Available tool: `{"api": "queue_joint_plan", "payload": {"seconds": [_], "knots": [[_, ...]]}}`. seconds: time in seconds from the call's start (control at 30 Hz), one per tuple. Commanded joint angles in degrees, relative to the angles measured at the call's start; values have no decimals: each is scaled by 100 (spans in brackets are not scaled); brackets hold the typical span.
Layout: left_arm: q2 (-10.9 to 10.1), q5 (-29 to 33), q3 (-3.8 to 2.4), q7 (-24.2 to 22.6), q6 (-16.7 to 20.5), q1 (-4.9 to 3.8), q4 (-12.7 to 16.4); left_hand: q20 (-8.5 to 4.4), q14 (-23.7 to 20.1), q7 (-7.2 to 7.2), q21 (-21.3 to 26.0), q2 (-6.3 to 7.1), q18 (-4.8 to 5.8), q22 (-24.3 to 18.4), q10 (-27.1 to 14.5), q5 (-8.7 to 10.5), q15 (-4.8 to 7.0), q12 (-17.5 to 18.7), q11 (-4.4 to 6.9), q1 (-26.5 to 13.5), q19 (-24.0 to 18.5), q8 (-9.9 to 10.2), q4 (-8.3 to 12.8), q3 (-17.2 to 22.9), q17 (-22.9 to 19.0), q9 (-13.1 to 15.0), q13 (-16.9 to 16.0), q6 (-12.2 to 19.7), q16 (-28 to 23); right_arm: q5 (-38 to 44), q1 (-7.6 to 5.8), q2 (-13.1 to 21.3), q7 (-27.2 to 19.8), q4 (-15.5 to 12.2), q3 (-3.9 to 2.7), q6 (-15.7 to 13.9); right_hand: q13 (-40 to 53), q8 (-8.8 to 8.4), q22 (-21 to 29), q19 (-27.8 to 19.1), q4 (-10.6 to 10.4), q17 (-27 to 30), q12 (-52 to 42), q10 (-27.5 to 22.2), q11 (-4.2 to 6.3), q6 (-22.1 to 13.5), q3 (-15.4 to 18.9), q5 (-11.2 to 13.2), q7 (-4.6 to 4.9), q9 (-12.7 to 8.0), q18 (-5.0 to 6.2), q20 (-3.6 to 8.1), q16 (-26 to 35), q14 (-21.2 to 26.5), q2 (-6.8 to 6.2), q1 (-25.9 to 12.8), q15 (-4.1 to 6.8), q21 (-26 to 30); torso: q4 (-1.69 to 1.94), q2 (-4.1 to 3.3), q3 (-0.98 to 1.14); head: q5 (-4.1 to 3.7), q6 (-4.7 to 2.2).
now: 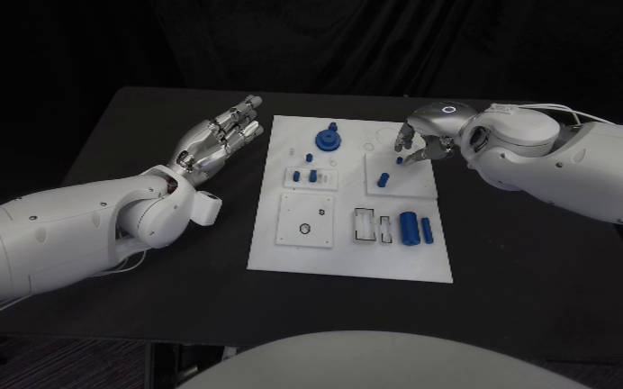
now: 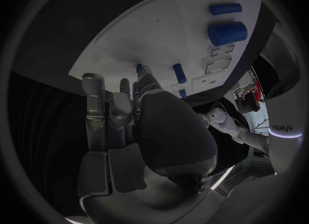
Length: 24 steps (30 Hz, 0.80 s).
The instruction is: Assemble the parts on the task board
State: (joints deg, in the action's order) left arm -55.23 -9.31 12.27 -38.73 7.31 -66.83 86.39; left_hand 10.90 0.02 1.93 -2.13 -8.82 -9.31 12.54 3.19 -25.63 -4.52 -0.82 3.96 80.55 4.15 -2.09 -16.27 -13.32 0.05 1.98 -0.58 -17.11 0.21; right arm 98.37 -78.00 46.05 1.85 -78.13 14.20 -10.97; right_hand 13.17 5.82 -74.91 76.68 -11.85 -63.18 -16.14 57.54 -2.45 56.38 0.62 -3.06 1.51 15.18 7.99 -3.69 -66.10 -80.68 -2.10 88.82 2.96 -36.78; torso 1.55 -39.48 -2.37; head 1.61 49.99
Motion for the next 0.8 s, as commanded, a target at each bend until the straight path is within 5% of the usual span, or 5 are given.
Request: {"api": "queue_joint_plan", "payload": {"seconds": [0.03,0.57,0.8], "knots": [[16,9,-5,-868,-70,11,-8,43,-2,-49,-33,1,-96,24,14,-66,-46,16,-52,103,30,16,23,19,-5,-2,-9,-4,-21,63,29,-7,-1,32,-5,106,-32,-33,-502,19,-13,8,60,80,-14,15,-22,31,42,-19,-43,5,14,-18,-55,0,-40,-35,-7,-2,-3,12,1],[34,9,-4,-822,-87,13,-34,115,34,-94,-68,5,-96,91,46,-167,-116,10,-120,227,103,15,46,36,9,-1,-15,1,-6,62,94,-35,-90,125,-5,-140,-124,-36,-504,3,23,0,228,309,7,130,-136,30,225,-39,-40,3,11,-19,-112,-15,-33,-63,-27,1,-10,44,1],[39,9,-4,-790,-100,14,-48,160,47,-192,-79,-5,-96,98,88,-195,-154,3,-188,268,130,-7,44,40,13,17,-22,-128,0,62,113,-46,-123,136,-5,-300,-193,-201,-510,6,68,-23,360,422,-20,-129,-260,30,340,-129,-47,2,-9,-32,-127,46,-41,-111,-18,16,-19,40,1]]}}
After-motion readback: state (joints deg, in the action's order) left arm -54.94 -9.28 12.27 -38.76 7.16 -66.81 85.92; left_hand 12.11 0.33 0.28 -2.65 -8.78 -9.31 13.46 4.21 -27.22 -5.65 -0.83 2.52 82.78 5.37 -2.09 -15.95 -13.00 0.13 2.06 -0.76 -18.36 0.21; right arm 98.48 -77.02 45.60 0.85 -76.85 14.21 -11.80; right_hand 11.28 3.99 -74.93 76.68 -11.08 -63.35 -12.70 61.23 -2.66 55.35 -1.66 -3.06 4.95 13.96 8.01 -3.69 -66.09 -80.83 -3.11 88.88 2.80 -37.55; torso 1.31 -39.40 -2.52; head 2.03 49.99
